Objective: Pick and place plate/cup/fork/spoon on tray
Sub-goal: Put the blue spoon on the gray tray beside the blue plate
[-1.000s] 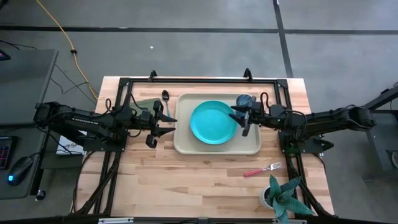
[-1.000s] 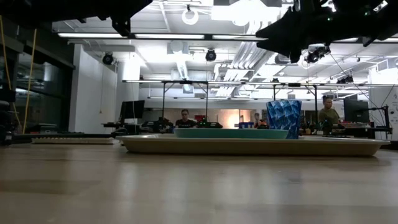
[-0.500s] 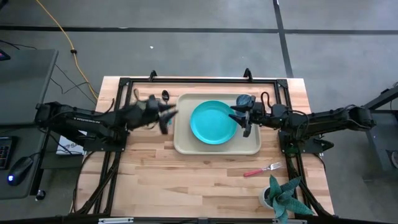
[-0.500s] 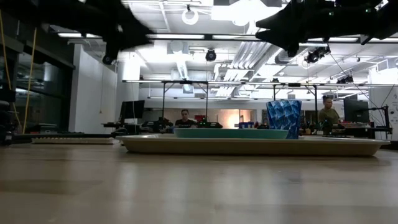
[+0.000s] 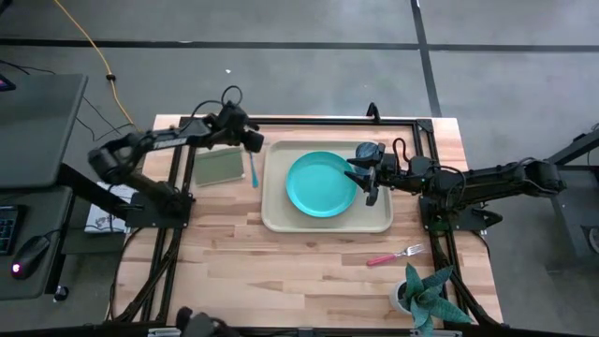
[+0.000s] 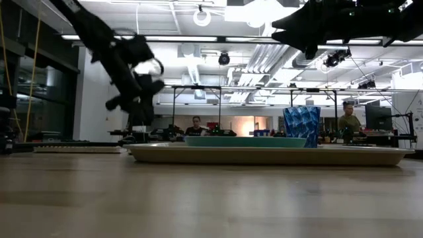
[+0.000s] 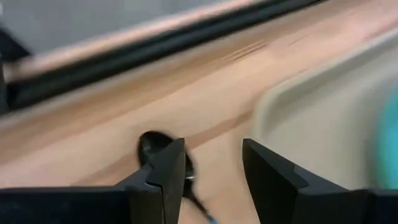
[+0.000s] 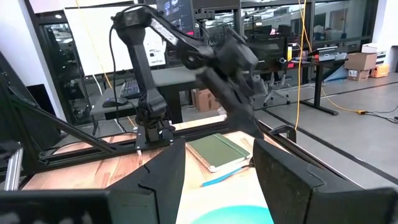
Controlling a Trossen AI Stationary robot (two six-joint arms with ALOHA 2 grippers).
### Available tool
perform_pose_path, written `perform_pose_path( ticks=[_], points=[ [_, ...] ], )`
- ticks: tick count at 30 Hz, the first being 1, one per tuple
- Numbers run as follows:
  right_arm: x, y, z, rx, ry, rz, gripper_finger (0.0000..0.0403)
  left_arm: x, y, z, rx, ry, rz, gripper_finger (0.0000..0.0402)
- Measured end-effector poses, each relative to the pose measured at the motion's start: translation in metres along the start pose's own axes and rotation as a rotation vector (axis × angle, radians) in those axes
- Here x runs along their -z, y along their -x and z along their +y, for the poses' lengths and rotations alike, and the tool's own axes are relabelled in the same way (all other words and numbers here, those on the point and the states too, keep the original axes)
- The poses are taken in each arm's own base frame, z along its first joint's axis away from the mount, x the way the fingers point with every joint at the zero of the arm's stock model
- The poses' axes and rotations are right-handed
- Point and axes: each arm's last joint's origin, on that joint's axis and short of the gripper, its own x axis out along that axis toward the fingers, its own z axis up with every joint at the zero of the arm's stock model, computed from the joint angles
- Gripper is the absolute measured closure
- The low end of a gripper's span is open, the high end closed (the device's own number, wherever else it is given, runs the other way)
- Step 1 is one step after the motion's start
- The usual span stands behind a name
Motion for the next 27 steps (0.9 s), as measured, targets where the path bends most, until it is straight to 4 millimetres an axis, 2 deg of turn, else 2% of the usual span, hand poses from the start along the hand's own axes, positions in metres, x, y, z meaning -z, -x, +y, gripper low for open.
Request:
perform_pose_path(
  ticks=[3, 7, 22, 27],
  points=[
    [0.0, 0.0, 0.0, 0.0, 0.0, 0.0, 0.0222, 0.004, -0.019, 0.016, -0.051, 0.043, 0.07, 0.0261],
    [0.001, 0.0, 0.0, 0.001, 0.001, 0.006, 0.0222, 0.006, -0.027, 0.023, -0.074, 0.059, 0.097, 0.0261],
    [0.001, 0.0, 0.0, 0.001, -0.007, 0.007, 0.0222, -0.006, -0.001, 0.016, -0.026, 0.024, -0.018, 0.0261],
    [0.001, 0.0, 0.0, 0.001, -0.007, 0.007, 0.0222, -0.007, 0.002, 0.016, -0.023, 0.02, -0.028, 0.0261]
  ],
)
